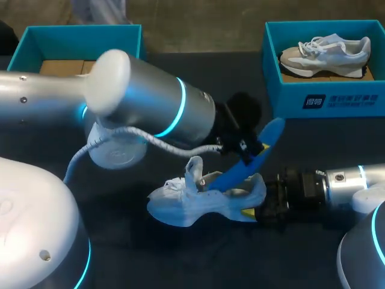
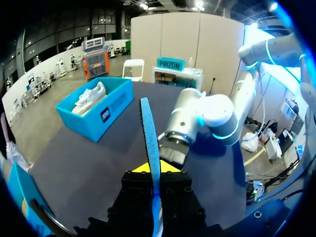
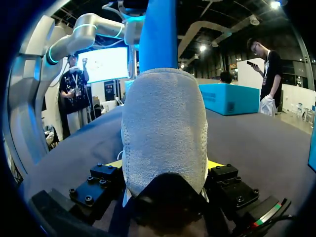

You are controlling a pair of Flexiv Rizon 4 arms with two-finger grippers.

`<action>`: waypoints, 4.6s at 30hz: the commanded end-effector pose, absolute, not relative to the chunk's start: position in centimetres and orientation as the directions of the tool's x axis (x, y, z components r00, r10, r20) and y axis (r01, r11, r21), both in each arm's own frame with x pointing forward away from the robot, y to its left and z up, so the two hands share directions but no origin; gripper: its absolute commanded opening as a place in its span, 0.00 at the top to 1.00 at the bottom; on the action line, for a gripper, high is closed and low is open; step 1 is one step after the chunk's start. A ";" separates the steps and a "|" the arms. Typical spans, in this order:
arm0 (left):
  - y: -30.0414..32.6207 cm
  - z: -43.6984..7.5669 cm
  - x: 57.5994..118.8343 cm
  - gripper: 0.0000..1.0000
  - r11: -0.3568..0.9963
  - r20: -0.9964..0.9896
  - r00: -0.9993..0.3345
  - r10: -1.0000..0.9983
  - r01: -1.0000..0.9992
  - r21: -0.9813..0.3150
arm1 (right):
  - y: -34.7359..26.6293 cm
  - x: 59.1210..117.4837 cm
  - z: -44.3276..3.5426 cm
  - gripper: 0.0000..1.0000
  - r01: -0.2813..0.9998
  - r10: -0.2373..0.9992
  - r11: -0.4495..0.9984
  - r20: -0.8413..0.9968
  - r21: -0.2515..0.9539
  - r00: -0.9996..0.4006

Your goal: Take the shoe out of the shoebox, open the shoe tongue, remove and reinsert the insole, then place the shoe into the shoebox

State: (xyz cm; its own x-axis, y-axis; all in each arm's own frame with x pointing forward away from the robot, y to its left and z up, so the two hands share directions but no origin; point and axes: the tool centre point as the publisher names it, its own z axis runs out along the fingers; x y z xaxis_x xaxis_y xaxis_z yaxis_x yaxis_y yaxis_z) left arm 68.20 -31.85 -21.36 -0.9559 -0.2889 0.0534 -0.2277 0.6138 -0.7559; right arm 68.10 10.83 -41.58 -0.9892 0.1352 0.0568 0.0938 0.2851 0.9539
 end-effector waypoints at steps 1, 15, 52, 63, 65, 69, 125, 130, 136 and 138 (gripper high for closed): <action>-31.9 -19.7 68.3 1.00 0.598 0.116 -0.973 -0.197 -0.213 -0.773 | 11.0 68.0 -41.6 1.00 0.094 0.137 0.287 0.056 0.953 -0.989; -32.7 -13.1 67.2 1.00 0.530 0.117 -0.984 -0.137 -0.172 -0.830 | 11.0 68.0 -41.6 1.00 0.094 0.137 0.287 0.056 0.953 -0.989; -27.1 -3.7 63.6 1.00 0.418 0.199 -0.979 0.055 -0.158 -0.895 | 11.0 68.0 -41.6 1.00 0.094 0.137 0.287 0.056 0.953 -0.989; -24.6 1.3 62.2 1.00 0.340 0.146 -0.986 0.076 -0.112 -0.934 | 11.0 68.0 -41.6 1.00 0.094 0.137 0.287 0.056 0.953 -0.989; -24.3 2.4 62.6 1.00 0.335 0.145 -0.988 0.044 -0.122 -0.934 | 11.0 68.0 -41.6 1.00 0.094 0.137 0.287 0.056 0.953 -0.989; -24.3 2.4 62.6 1.00 0.335 0.145 -0.988 0.044 -0.122 -0.934 | 11.0 68.0 -41.6 1.00 0.094 0.137 0.287 0.056 0.953 -0.989; -21.0 6.5 60.4 1.00 0.273 0.205 -0.975 0.087 -0.174 -0.946 | 10.9 68.0 -41.6 1.00 0.095 0.141 0.291 0.055 0.952 -0.989; -21.0 6.5 60.4 1.00 0.273 0.205 -0.975 0.087 -0.174 -0.946 | 10.7 68.1 -41.5 0.00 0.099 0.134 0.303 0.060 0.948 -0.989; -21.0 6.5 60.4 1.00 0.273 0.205 -0.975 0.087 -0.174 -0.946 | 10.1 68.0 -41.2 0.00 0.094 0.143 0.332 0.048 0.938 -0.989; -21.0 6.5 60.4 1.00 0.273 0.205 -0.975 0.087 -0.174 -0.946 | 9.5 68.1 -41.1 0.00 0.091 0.151 0.348 0.040 0.933 -0.988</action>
State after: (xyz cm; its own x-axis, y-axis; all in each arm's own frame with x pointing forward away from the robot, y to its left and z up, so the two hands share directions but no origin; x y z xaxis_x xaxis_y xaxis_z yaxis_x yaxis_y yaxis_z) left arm 60.44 -21.00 6.64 -0.9748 0.0883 0.2047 -0.1739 0.2732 -0.9461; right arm 68.45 10.02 -41.75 -0.9886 0.1447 0.0422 0.0889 0.3333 0.9386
